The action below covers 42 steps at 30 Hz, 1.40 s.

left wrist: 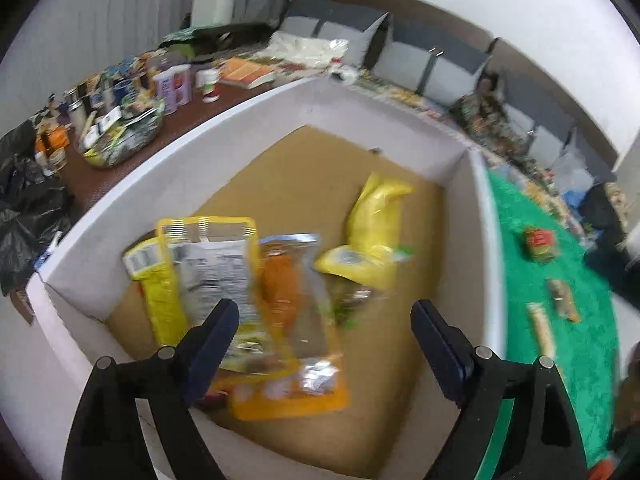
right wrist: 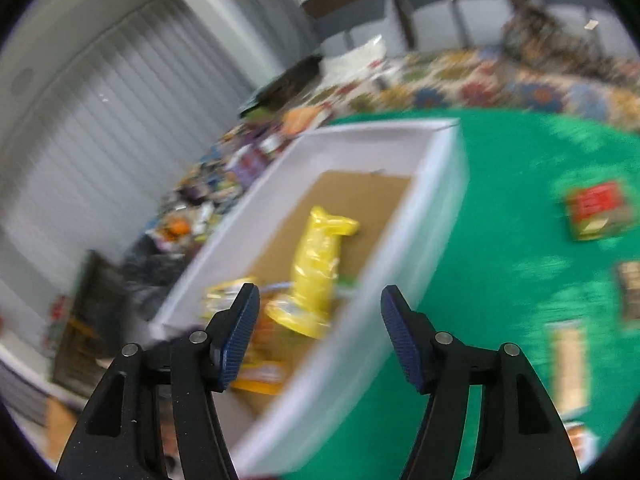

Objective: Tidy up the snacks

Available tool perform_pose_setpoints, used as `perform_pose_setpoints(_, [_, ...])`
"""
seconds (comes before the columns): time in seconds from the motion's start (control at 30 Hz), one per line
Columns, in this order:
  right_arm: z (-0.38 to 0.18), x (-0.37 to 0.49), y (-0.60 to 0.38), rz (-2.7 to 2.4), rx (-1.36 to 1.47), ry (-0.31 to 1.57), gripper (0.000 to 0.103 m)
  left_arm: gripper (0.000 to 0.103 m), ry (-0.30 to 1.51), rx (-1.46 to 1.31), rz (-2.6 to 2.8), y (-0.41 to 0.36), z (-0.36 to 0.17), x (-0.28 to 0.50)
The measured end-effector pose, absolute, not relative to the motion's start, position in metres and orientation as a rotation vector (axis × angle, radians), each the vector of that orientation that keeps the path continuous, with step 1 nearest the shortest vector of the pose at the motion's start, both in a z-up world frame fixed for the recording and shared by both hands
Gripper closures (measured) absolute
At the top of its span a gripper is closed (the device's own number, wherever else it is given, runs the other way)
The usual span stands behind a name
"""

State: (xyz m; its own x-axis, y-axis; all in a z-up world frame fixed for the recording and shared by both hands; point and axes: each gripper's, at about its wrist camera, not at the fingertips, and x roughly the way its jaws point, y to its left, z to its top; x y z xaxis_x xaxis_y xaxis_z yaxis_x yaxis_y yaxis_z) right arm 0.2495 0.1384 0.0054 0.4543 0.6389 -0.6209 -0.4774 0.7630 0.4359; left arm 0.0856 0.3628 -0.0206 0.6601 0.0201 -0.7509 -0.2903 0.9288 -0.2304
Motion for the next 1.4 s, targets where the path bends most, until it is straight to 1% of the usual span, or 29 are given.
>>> perform_pose_setpoints(0.03, [-0.001,0.243,0.111,0.631,0.174,0.815,0.036,0.015,0.819,-0.350,0.154,0.354,-0.015,0.084])
perform_pose_setpoints(0.1, [-0.017,0.238,0.070,0.513,0.111,0.768,0.036,0.008,0.782,-0.353,0.076,0.324,0.000,0.081])
perform_pose_setpoints(0.17, [-0.041,0.232,0.014,0.367,0.051,0.752,0.036,0.003,0.755,-0.348,-0.012,0.290,0.009,0.079])
perform_pose_setpoints(0.3, [-0.090,0.220,-0.086,0.130,0.001,0.822,0.036,0.002,0.781,-0.306,-0.209,0.207,0.009,0.081])
perform_pose_setpoints(0.43, [-0.120,0.194,-0.160,-0.039,-0.038,0.848,0.036,0.002,0.890,-0.249,-0.273,0.135,-0.039,0.091])
perform_pose_setpoints(0.57, [-0.132,0.177,-0.203,-0.118,-0.014,0.855,0.036,0.002,0.993,-0.213,-0.236,0.102,-0.090,0.110])
perform_pose_setpoints(0.67, [-0.138,0.178,-0.218,-0.122,0.037,0.869,0.036,0.002,1.009,-0.197,-0.202,0.094,-0.106,0.121])
perform_pose_setpoints(0.73, [-0.137,0.180,-0.218,-0.130,0.051,0.870,0.034,0.002,1.004,-0.178,-0.190,0.097,-0.112,0.128])
perform_pose_setpoints(0.9, [-0.139,0.172,-0.214,-0.147,0.059,0.879,0.023,0.002,0.956,-0.040,-0.172,0.093,-0.119,0.132])
perform_pose_setpoints(1.1, [-0.140,0.168,-0.211,-0.155,0.056,0.879,0.022,0.000,0.937,0.069,-0.157,0.089,-0.126,0.132])
perform_pose_setpoints(1.4, [-0.140,0.168,-0.212,-0.155,0.058,0.879,0.022,0.000,0.937,0.066,-0.158,0.090,-0.126,0.133])
